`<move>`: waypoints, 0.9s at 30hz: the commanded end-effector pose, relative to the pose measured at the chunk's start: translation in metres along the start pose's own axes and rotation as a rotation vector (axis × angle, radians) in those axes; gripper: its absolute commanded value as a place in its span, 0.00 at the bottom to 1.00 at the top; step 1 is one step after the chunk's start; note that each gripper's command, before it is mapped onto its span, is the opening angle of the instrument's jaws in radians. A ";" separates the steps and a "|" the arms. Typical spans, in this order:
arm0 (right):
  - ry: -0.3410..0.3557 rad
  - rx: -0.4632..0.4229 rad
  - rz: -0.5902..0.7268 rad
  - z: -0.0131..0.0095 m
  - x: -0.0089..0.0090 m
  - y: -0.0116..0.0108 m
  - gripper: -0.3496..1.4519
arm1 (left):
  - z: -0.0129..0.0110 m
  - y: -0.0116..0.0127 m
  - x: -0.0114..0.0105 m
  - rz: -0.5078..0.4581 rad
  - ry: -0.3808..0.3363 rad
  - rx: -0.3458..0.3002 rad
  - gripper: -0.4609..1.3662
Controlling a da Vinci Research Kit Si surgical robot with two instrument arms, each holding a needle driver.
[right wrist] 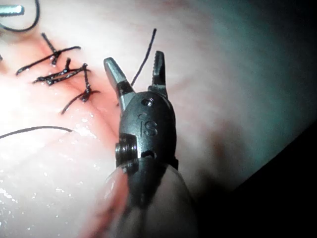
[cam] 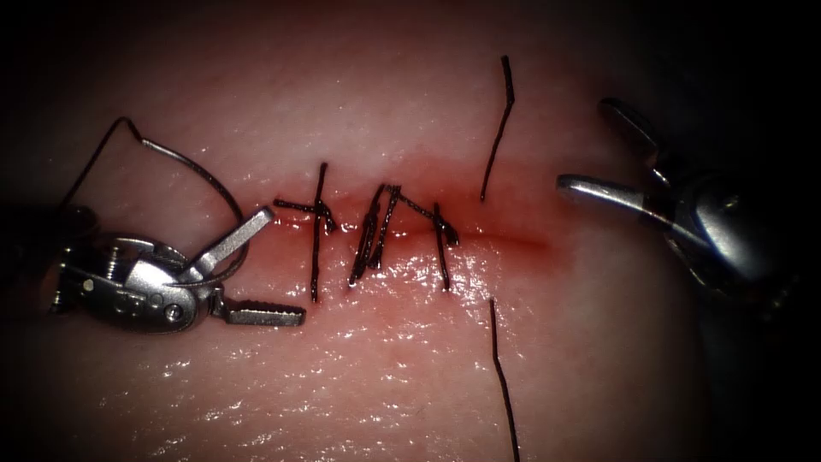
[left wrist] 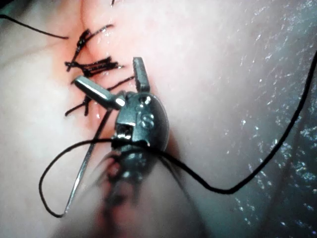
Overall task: Wound Closure
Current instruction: Set down the needle with the left gripper
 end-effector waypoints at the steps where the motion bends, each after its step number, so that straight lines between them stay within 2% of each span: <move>1: 0.000 0.005 0.000 -0.0001 0.0001 -0.0001 0.79 | 0.0000 0.0000 0.0000 0.000 0.000 -0.001 0.63; 19: 0.000 0.004 0.001 0.0000 0.0001 -0.0001 0.79 | 0.0002 -0.0003 -0.0001 -0.038 -0.015 0.012 0.67; 27: 0.002 0.015 0.001 0.0003 0.0002 -0.0002 0.78 | -0.0004 -0.0003 -0.0001 -0.121 -0.051 0.037 0.73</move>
